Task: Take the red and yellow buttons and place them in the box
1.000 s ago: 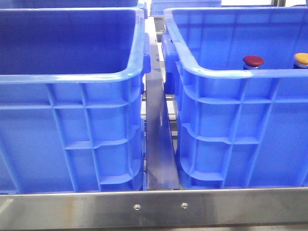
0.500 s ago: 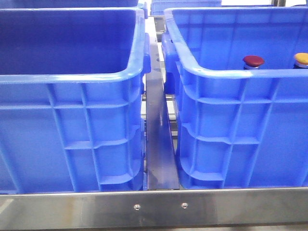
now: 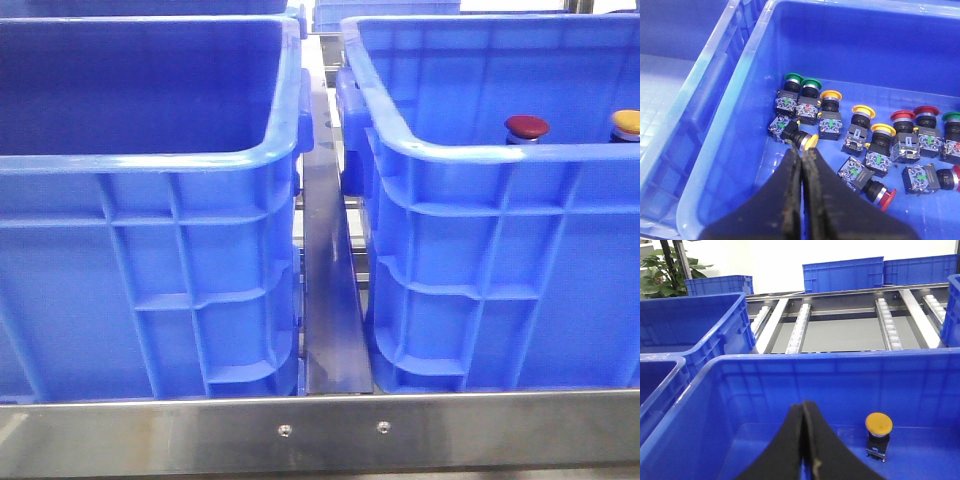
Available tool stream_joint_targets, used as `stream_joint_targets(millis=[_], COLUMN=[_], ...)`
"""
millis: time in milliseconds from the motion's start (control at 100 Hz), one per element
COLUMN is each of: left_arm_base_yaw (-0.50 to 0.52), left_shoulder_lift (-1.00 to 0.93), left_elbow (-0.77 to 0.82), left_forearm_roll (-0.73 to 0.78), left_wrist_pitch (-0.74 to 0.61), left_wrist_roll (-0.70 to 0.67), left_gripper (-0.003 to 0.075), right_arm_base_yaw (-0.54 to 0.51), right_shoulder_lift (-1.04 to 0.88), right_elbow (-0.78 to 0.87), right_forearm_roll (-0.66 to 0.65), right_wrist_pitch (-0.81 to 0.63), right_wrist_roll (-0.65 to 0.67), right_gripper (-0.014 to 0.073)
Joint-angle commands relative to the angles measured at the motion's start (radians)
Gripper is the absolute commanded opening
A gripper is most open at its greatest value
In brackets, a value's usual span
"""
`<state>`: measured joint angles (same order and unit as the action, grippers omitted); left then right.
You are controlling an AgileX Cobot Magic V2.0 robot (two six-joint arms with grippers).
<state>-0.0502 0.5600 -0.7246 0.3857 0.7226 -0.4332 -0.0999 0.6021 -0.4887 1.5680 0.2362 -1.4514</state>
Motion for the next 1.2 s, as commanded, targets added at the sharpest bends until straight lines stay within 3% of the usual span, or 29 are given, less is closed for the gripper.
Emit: stream_joint_targets(millis=[0,170,430,790,940,1190], left_arm_base_yaw=[0.005,0.005,0.0,0.0,0.0,0.005], left_shoulder_lift=[0.001,0.001,-0.032,-0.294,-0.437,-0.596], left_elbow=[-0.026,-0.026,0.002,0.29,0.414,0.591], left_forearm_roll=[0.008,0.008,0.024,-0.078,-0.165,-0.191], left_wrist_pitch=[-0.069,-0.074,-0.205,-0.456,-0.506,-0.571], left_wrist_roll=[-0.001,-0.001,-0.001,0.096,0.201,0.203], left_gripper=[-0.0019,-0.0019,-0.0019,-0.0019,-0.0019,-0.0019], right_arm_base_yaw=[-0.001,-0.001,-0.001,-0.001,-0.001,-0.001], right_shoulder_lift=[-0.003,-0.003,-0.003,-0.003,-0.003,-0.003], right_elbow=[-0.025,-0.025,-0.025,-0.025,-0.025,-0.025], right_forearm_roll=[0.02,0.02,0.02,0.02,0.02,0.02], right_wrist_pitch=[0.013,0.014,0.016,0.017,0.017,0.017], right_wrist_roll=[-0.002,-0.002,-0.002,-0.002,-0.002,-0.002], right_gripper=[-0.0105,-0.0105,-0.0105,-0.0105,-0.0105,-0.0105])
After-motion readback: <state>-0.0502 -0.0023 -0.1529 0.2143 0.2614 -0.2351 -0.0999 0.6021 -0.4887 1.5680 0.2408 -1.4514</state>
